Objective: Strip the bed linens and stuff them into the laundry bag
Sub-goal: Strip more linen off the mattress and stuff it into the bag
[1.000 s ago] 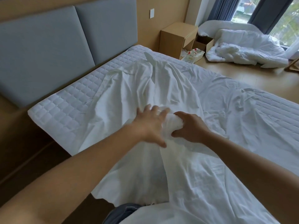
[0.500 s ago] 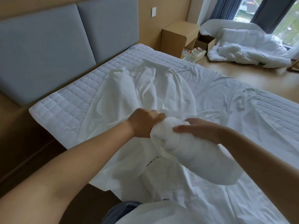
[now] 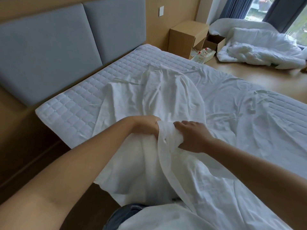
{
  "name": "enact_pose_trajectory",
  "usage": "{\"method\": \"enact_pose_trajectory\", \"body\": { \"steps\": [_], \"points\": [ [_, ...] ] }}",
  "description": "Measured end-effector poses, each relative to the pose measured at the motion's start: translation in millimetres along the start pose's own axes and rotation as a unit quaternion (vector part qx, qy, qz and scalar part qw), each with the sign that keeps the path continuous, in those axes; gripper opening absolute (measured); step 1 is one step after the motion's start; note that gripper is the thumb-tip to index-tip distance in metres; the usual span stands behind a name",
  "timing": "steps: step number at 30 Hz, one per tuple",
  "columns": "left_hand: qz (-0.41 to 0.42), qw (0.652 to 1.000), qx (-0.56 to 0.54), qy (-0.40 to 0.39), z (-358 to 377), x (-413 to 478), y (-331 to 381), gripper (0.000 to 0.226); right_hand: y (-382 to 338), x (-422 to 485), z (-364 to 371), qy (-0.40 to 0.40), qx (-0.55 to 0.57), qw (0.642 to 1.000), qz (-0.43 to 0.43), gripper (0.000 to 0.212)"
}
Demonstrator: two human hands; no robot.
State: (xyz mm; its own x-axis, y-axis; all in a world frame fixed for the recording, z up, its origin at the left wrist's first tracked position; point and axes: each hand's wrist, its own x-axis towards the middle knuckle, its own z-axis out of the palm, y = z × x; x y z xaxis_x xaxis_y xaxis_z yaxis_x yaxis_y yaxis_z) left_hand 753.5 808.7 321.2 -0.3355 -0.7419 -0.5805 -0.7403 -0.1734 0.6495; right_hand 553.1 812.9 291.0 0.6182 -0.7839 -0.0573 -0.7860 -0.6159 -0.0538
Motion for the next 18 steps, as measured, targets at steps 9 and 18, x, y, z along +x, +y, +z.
{"method": "enact_pose_trajectory", "body": {
  "steps": [9, 18],
  "points": [
    [0.121, 0.850, 0.467, 0.212, 87, -21, -28, 0.123, 3, 15, -3, -0.249, 0.367, 0.887, 0.128, 0.027],
    [0.131, 0.903, 0.355, 0.206, 73, 10, -18, 0.051, -5, -8, -12, -0.329, 0.181, 0.917, 0.132, 0.098]
  ]
}}
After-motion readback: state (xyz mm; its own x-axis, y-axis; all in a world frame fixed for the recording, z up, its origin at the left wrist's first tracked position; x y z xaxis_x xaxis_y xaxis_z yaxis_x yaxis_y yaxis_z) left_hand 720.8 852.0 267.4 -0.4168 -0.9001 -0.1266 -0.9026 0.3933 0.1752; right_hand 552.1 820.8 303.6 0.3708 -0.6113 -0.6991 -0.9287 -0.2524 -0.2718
